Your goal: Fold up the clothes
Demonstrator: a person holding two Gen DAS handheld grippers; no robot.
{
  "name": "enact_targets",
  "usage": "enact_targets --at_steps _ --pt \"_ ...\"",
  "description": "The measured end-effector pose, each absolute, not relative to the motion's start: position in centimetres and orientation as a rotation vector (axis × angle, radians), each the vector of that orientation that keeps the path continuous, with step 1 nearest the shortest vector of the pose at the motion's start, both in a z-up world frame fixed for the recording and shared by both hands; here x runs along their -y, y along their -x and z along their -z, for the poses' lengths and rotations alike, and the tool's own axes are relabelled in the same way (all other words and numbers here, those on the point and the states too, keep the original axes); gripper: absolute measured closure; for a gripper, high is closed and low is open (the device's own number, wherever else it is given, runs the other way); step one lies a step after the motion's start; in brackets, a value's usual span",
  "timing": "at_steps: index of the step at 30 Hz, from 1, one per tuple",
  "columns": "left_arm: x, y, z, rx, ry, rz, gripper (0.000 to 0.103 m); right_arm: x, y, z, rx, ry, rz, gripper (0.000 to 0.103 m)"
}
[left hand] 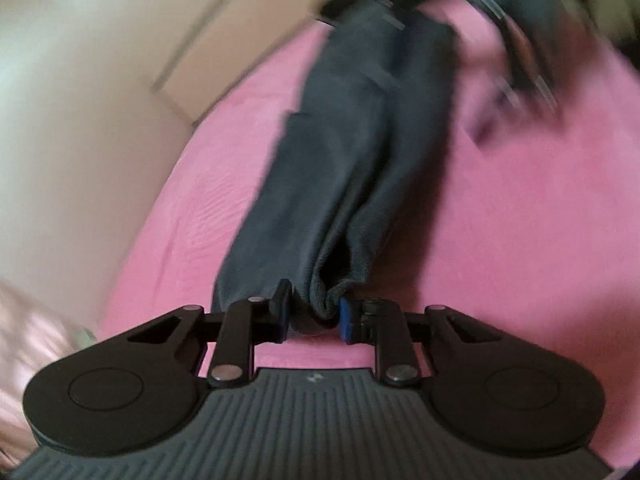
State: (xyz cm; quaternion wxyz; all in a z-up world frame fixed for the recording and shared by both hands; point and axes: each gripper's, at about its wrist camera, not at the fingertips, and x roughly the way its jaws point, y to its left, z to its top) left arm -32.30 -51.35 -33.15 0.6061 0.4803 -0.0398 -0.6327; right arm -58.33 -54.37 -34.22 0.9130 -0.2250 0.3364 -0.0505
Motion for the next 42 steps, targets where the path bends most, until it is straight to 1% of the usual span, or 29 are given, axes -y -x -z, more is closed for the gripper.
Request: enact_targets --at_steps 1,3,5,9,12,13,14,15,16,18,22,25,29,32,35,36,37,38,39,40,42 --pt "51.6 31.9 32.3 0.072 -1.076 1.472 0.084 53.8 58.2 34.5 -0.686 0.529 0.097 0.002" --pt "52.2 31.8 31.5 0.081 -1.084 1.479 0.084 53.1 57.5 35.3 -0.67 0.676 0.078 0.002" --pt "52.5 31.9 31.3 0.093 -1.115 1.485 0.084 53.2 56.5 36.0 -0.662 0.762 0.056 0.002" --pt "52.3 32.2 31.2 0.097 -1.151 1.492 0.084 54.4 54.9 36.0 -0.663 0.797 0.062 0.003" --pt "52.3 32.0 31.4 0.092 -1.156 1.487 0.084 55.1 54.1 35.7 -0.686 0.81 0.065 0.037" --pt "52.5 31.9 31.6 0.094 -1.157 1.483 0.084 55.1 54.0 35.9 -0.7 0.827 0.058 0.042" --pt "52.1 31.9 31.6 0.093 -1.158 1.481 0.084 55.2 53.8 36.0 -0.715 0.838 0.05 0.05" --pt "52.3 32.1 31.7 0.092 -1.168 1.481 0.084 55.3 53.7 36.1 -0.73 0.832 0.035 0.08" --pt "52.6 32.3 31.9 0.092 -1.178 1.481 0.085 55.3 53.7 36.2 -0.744 0.827 0.025 0.093" --pt "52.3 32.7 31.7 0.102 -1.191 1.474 0.085 54.6 54.0 35.6 -0.756 0.816 0.023 0.095" --pt "47.5 33.9 30.3 0.086 -1.15 1.477 0.085 51.8 56.3 32.8 -0.755 0.813 0.008 0.095" --pt "42.2 37.3 29.4 0.1 -1.177 1.449 0.085 47.3 59.1 31.6 -0.753 0.832 -0.05 0.095" --pt "33.4 43.1 29.0 0.019 -1.177 1.391 0.085 40.1 63.6 31.7 -0.736 0.807 -0.151 0.095" --pt "27.8 46.8 29.9 -0.088 -1.168 1.354 0.085 35.2 66.3 32.9 -0.744 0.776 -0.21 0.095" --pt "25.1 48.7 31.6 -0.193 -1.147 1.337 0.083 32.2 67.9 34.4 -0.757 0.778 -0.225 0.091" --pt "24.7 49.1 32.1 -0.204 -1.152 1.327 0.081 31.7 68.1 34.6 -0.759 0.784 -0.224 0.087" --pt "24.5 49.1 32.4 -0.235 -1.146 1.323 0.08 31.3 68.5 34.7 -0.76 0.786 -0.225 0.078" --pt "24.3 49.0 32.6 -0.267 -1.14 1.318 0.079 31.5 69.0 34.5 -0.761 0.773 -0.237 0.071" --pt "24.0 48.6 32.6 -0.299 -1.122 1.316 0.077 31.7 69.5 34.2 -0.757 0.758 -0.248 0.048" --pt "23.5 48.1 32.4 -0.328 -1.09 1.311 0.077 32.3 70.0 33.5 -0.742 0.729 -0.26 0.033" --pt "22.5 46.6 31.3 -0.38 -0.986 1.279 0.077 34.1 71.0 32.0 -0.737 0.61 -0.279 0.033"
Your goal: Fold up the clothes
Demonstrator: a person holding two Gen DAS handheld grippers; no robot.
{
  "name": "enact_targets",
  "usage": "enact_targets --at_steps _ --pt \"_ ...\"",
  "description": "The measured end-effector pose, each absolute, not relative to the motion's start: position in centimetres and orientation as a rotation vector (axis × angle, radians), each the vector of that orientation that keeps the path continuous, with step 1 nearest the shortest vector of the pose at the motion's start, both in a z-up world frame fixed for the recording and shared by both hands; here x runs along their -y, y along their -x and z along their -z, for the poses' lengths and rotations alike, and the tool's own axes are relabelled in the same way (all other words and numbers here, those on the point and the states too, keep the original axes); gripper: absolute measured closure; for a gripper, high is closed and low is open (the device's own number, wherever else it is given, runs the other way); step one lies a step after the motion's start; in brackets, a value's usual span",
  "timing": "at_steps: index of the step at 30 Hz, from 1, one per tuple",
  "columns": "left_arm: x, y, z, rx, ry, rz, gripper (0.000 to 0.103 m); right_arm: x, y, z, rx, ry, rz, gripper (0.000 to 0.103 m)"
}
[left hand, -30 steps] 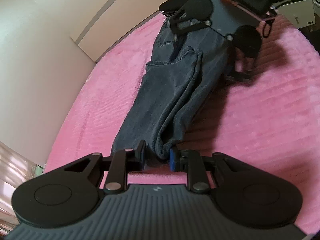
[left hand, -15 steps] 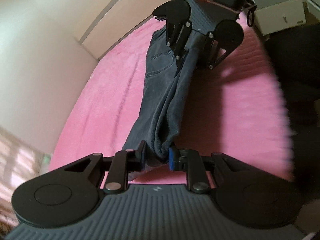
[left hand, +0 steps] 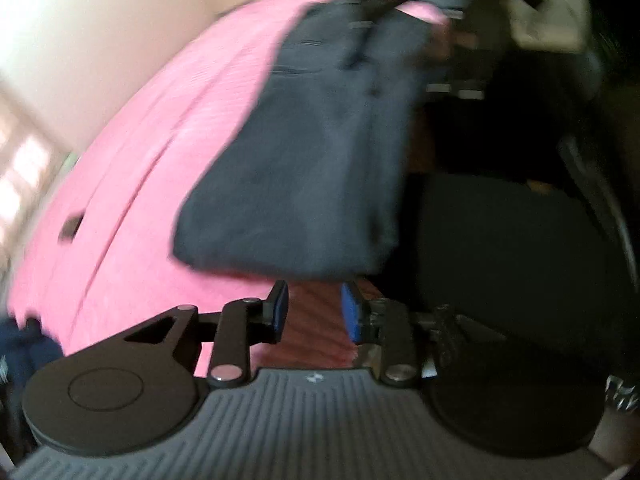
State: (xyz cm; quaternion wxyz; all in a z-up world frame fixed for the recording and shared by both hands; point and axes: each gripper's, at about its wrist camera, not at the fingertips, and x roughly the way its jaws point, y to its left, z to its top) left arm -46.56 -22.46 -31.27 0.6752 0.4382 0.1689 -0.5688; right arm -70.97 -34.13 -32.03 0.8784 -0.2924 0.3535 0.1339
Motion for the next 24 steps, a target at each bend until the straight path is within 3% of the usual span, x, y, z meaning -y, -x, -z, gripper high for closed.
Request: enact_targets --at_steps 5,7,15,17,18,19,24 --pt "21.7 41.1 28.0 -0.475 -0.678 1.153 0.074 41.5 72.0 28.9 -0.704 0.087 -0.187 0.033" --pt "22.9 39.4 27.3 -0.488 -0.597 1.139 0.067 44.3 71.4 29.2 -0.706 -0.051 -0.09 0.033" --pt "36.1 34.8 26.4 -0.56 -0.483 1.357 0.061 50.7 68.5 32.5 -0.774 -0.488 0.023 0.033" --pt "40.3 34.4 27.0 -0.582 -0.522 1.446 0.06 50.8 68.1 32.9 -0.791 -0.513 0.029 0.049" --pt "41.9 34.4 27.7 -0.601 -0.555 1.471 0.059 50.9 68.0 32.8 -0.797 -0.511 0.042 0.066" --pt "43.4 34.4 28.4 -0.619 -0.588 1.494 0.059 51.0 68.0 32.8 -0.802 -0.512 0.049 0.075" --pt "47.9 34.8 32.4 -0.722 -0.776 1.578 0.06 51.3 68.9 32.1 -0.814 -0.489 -0.01 0.082"
